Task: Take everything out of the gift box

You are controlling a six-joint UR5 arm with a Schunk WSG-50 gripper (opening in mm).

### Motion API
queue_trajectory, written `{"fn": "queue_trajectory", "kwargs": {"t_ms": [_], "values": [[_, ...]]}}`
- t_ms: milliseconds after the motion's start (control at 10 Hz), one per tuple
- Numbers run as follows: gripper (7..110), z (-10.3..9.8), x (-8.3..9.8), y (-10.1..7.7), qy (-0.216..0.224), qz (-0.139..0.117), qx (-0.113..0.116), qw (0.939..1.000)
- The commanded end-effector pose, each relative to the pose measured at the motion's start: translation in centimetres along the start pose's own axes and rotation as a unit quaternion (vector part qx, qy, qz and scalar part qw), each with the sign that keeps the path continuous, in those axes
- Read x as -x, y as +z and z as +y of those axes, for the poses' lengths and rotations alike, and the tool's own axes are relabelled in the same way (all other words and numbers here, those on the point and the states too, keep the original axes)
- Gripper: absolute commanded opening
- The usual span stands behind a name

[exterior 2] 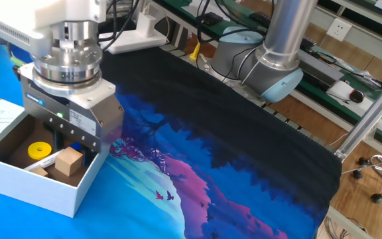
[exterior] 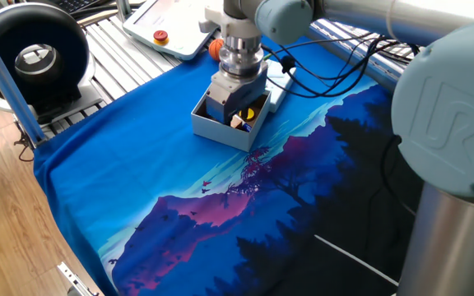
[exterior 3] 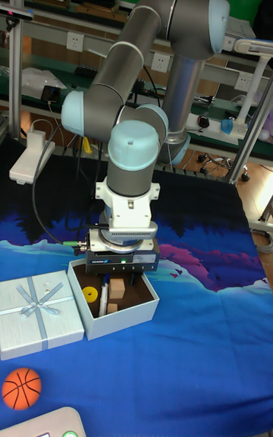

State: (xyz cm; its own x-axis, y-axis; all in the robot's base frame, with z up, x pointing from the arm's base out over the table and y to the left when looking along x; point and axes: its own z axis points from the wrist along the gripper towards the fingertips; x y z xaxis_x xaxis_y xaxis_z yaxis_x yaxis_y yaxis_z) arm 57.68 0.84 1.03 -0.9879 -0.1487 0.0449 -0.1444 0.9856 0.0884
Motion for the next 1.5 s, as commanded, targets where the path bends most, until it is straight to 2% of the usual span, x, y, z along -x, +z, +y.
{"fn": "queue_trajectory", "kwargs": {"t_ms": [0, 200, 300, 400, 600, 700, 800, 1000, 1200, 1400], "values": [[44, 0.6, 0.4, 0.0, 0.012, 0.0, 0.004, 0.9999], [44, 0.6, 1.0, 0.6, 0.019, -0.003, 0.001, 0.9998], [22, 0.4, 1.2, 0.8, 0.025, -0.003, -0.004, 0.9997], [22, -0.1, 1.0, 0.7, 0.041, 0.003, -0.015, 0.999], [22, -0.4, 0.9, 0.3, 0.052, 0.004, -0.021, 0.9984], [22, -0.5, 0.8, -0.6, 0.06, 0.004, -0.027, 0.9978], [7, -0.1, 0.6, -1.6, 0.058, 0.005, -0.02, 0.9981], [7, 1.7, 0.9, -4.1, 0.046, 0.006, 0.007, 0.9989], [7, 0.4, 2.5, -8.5, 0.031, -0.01, -0.008, 0.9994], [7, -0.6, 4.5, -12.8, 0.034, -0.048, -0.052, 0.9969]]}}
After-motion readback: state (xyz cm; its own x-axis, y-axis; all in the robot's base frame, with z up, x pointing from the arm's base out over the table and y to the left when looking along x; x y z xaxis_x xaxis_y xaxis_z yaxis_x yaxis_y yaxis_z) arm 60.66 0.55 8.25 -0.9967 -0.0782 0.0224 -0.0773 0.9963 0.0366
